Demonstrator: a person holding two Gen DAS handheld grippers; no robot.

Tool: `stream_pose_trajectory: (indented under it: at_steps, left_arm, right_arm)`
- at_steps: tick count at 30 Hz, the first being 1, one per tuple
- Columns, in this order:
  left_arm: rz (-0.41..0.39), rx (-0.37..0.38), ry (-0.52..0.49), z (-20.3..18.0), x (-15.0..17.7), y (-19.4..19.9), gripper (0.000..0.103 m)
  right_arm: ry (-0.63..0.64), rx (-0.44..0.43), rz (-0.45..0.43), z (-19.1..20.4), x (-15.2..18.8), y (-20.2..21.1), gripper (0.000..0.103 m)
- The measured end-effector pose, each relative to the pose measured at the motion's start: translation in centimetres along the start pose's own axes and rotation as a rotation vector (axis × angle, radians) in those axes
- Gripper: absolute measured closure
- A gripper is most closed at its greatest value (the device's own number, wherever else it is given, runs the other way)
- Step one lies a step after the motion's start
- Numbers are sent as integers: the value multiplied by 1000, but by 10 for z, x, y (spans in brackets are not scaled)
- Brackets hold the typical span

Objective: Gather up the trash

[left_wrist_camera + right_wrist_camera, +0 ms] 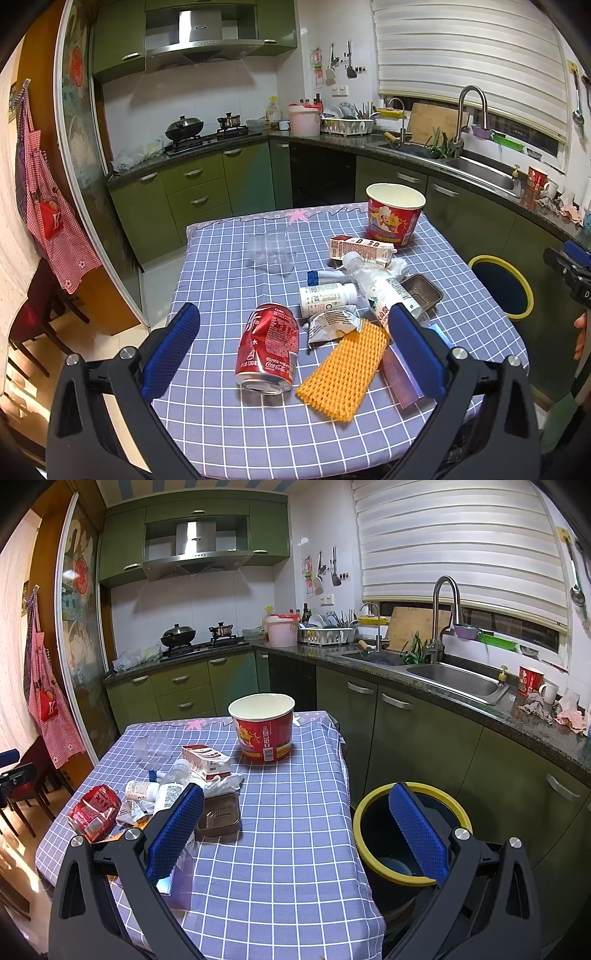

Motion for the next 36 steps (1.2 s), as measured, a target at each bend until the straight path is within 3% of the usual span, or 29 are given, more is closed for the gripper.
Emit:
stream_pose_trajectory:
  at_steps: [36]
  left_arm:
    - [10, 5, -7, -4, 1, -2, 6]
  right_arm:
    - [-5, 1, 23, 4, 5, -12, 4]
Point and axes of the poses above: each gripper's, at about its wrist camera, not at the fingertips, and y roughly against the way its jaws point, z to its left, x to its underside, the point moved 5 cm from there along -y, roughly the way its jaws point, and after that the axes turned 12 degrees about z, right-handed, at the moved point
